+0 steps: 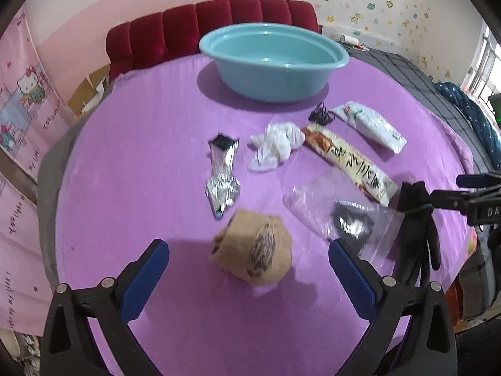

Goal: Organize soft objects
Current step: 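Grasp the black glove with the right tool while the left tool grasps the burlap ball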

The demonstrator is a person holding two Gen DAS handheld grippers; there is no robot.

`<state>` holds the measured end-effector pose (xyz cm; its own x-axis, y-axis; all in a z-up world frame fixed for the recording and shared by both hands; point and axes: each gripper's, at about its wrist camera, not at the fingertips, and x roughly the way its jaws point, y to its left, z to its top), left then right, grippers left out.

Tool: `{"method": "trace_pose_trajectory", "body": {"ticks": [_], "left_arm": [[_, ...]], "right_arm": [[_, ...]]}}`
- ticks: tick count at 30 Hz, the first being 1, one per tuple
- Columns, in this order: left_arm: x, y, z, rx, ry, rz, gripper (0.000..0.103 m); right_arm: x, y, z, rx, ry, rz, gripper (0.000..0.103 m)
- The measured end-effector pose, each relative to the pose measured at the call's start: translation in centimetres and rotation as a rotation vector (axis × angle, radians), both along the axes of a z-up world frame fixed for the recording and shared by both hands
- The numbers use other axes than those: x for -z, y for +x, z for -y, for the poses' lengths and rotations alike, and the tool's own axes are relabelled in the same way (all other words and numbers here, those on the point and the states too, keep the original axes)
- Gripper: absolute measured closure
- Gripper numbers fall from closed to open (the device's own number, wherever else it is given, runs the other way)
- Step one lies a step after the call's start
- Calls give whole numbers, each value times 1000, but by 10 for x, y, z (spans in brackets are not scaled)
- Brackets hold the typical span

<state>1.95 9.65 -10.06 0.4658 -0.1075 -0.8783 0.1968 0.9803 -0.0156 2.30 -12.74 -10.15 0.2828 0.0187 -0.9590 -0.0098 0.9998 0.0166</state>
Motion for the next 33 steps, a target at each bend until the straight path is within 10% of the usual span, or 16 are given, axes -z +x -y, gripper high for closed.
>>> {"method": "trace_pose_trajectory", "body": {"ticks": [20, 26, 30, 33], "left_arm": [[38, -1, -3, 1, 14, -58, 0], [43, 6, 3, 18, 25, -60, 0], [42, 11, 5, 22, 25, -55, 0], [44, 16, 8, 23, 21, -58, 0]], "right_arm": [[52, -22, -1, 25, 58, -135, 2], [60, -25, -2, 12, 117, -145, 33], [58, -30, -6, -2, 143, -142, 77], [48, -34, -11, -13, 118, -122, 81]]}}
